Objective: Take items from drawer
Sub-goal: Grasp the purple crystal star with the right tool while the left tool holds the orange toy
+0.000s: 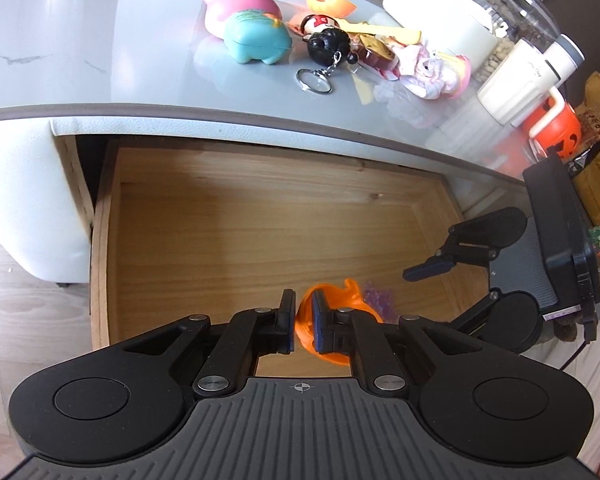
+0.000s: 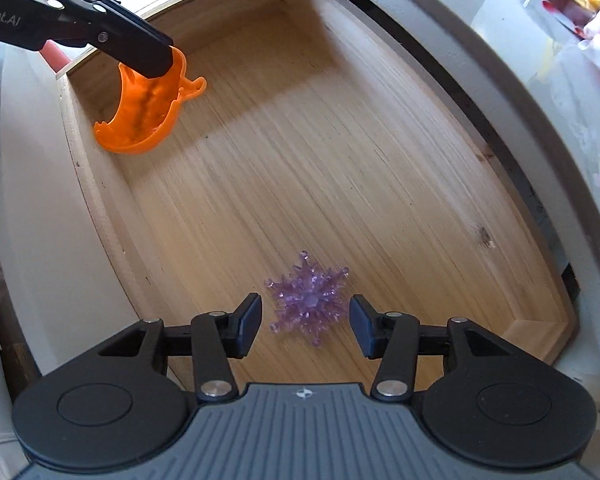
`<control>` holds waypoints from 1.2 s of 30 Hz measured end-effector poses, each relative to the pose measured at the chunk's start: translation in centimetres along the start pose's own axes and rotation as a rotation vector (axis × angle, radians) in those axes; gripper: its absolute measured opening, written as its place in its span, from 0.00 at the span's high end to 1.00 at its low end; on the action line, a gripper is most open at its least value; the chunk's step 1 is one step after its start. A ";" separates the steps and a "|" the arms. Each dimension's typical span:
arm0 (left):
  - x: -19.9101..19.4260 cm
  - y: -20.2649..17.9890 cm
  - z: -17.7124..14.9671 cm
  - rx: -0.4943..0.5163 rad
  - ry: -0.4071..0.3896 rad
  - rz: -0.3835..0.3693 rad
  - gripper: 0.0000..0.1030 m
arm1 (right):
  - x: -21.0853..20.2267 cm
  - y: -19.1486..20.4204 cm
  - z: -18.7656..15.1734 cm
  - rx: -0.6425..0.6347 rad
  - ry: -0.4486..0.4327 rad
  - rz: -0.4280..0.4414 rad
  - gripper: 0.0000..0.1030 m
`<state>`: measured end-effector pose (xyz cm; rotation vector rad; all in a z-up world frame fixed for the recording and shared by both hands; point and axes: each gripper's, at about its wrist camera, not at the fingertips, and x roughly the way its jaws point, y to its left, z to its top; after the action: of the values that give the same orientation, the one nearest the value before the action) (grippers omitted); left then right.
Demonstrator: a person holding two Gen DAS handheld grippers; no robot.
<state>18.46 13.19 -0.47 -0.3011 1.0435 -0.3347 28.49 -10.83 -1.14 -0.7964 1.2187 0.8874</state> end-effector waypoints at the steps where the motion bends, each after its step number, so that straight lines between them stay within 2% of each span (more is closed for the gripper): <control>1: 0.1 -0.1 0.0 0.002 0.005 -0.001 0.90 | 0.3 -0.1 0.0 -0.003 -0.004 0.002 0.42; 4: 0.4 -0.2 0.1 0.004 0.011 -0.009 0.90 | 1.1 -0.8 0.1 0.021 -0.013 0.046 0.41; 5: 0.5 -0.2 0.2 0.003 0.011 -0.013 0.90 | 1.1 -1.2 0.1 0.049 -0.013 0.046 0.36; 6: 0.5 -0.3 0.2 0.001 0.012 -0.016 0.90 | 1.2 -1.6 0.2 0.076 -0.008 0.036 0.27; 7: 0.5 -0.3 0.3 -0.002 0.013 -0.019 0.90 | 1.7 -2.0 0.3 0.123 0.013 0.011 0.23; 10: 0.4 -0.4 0.5 -0.005 0.008 -0.032 0.90 | 3.1 -2.7 0.8 0.230 0.082 -0.019 0.21; 14: 0.0 -0.6 0.7 -0.001 -0.007 -0.061 0.90 | 3.5 -2.5 1.8 0.227 0.110 -0.040 0.00; 21: -0.8 0.2 0.6 -0.036 -0.030 -0.065 0.90 | 5.1 -1.1 3.4 0.100 0.152 -0.027 0.00; 25: -1.0 1.0 0.5 -0.068 -0.032 -0.055 0.90 | 5.7 -1.3 3.9 0.061 0.145 0.037 0.00; 27: -1.1 1.3 0.4 -0.078 -0.033 -0.055 0.90 | 6.2 -1.2 4.1 0.027 0.118 0.010 0.00; 28: -1.1 1.4 0.4 -0.082 -0.033 -0.056 0.90 | 6.6 -1.2 4.2 0.022 0.110 0.010 0.00; 29: -1.1 1.5 0.3 -0.086 -0.033 -0.057 0.90 | 7.0 -1.5 4.3 0.039 0.126 0.055 0.00; 32: -1.2 1.6 0.4 -0.093 -0.035 -0.063 0.90 | 8.0 -2.7 4.3 0.090 0.164 0.114 0.00; 36: -1.2 1.3 0.7 -0.086 -0.042 -0.076 0.90 | 8.3 -3.5 4.2 0.086 0.181 0.142 0.02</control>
<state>18.70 14.94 0.25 -0.4243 1.0088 -0.3510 34.38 -7.47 -8.45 -0.7400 1.4778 0.8849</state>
